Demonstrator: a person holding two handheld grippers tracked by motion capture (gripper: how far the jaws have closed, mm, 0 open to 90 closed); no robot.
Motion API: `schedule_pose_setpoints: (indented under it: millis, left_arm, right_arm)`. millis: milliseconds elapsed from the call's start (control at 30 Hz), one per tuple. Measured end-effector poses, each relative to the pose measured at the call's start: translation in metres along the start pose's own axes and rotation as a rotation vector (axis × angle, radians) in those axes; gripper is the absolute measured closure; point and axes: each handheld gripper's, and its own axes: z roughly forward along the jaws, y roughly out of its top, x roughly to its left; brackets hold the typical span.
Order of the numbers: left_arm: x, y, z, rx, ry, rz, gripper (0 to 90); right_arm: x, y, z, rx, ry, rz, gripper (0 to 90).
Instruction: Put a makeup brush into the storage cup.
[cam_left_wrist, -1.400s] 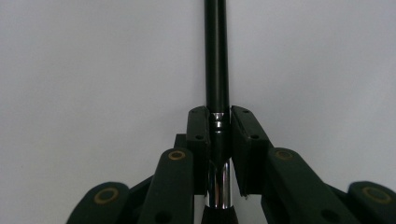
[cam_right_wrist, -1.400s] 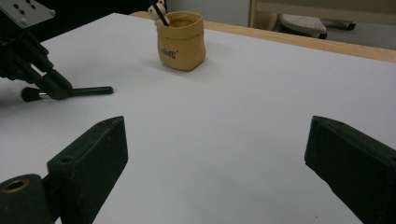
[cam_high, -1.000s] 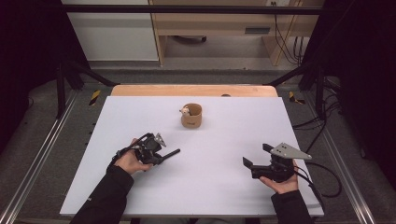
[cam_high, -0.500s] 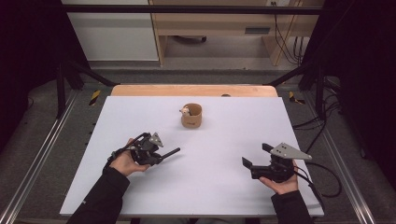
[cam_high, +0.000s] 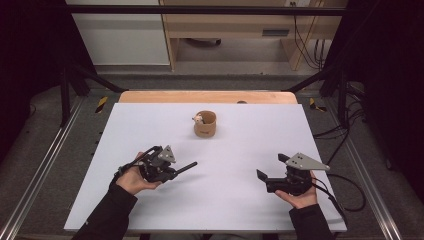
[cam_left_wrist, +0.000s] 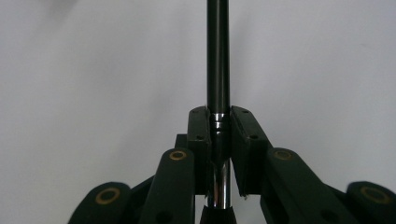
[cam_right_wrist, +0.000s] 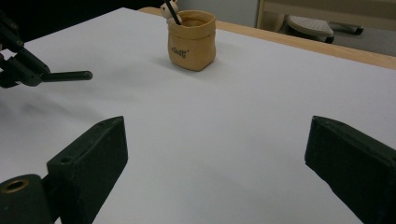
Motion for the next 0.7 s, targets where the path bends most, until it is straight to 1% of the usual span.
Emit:
schedule_pose_setpoints:
  millis: [33, 167, 233, 333, 567, 633, 667, 700]
  left_arm:
    - [-0.001, 0.000, 0.000, -0.006, -0.002, -0.001, 78.6]
    - [-0.007, 0.002, -0.003, -0.025, -0.009, 0.014, 78.6]
    - [-0.010, 0.003, -0.004, -0.038, -0.005, 0.020, 78.6]
    - [-0.013, 0.005, -0.006, -0.047, -0.014, 0.032, 78.6]
    - [-0.021, 0.008, -0.009, -0.077, -0.027, 0.042, 78.6]
    - [-0.023, 0.010, -0.010, -0.078, -0.034, 0.049, 78.6]
    - [-0.024, 0.010, -0.010, -0.084, -0.031, 0.052, 78.6]
    - [-0.024, 0.011, -0.010, -0.084, -0.042, 0.053, 78.6]
  right_arm:
    - [0.001, 0.001, 0.001, 0.002, 0.001, -0.005, 6.3]
    - [0.005, 0.003, 0.002, 0.004, 0.004, -0.026, 6.3]
    - [0.007, 0.005, 0.003, 0.005, 0.010, -0.034, 6.4]
    - [0.010, 0.008, 0.005, 0.007, 0.020, -0.043, 6.5]
    - [0.018, 0.014, 0.008, 0.010, 0.038, -0.073, 6.5]
    - [0.020, 0.016, 0.009, 0.010, 0.041, -0.079, 6.5]
    - [0.021, 0.017, 0.009, 0.010, 0.044, -0.081, 6.5]
    - [0.022, 0.018, 0.010, 0.014, 0.046, -0.083, 6.4]
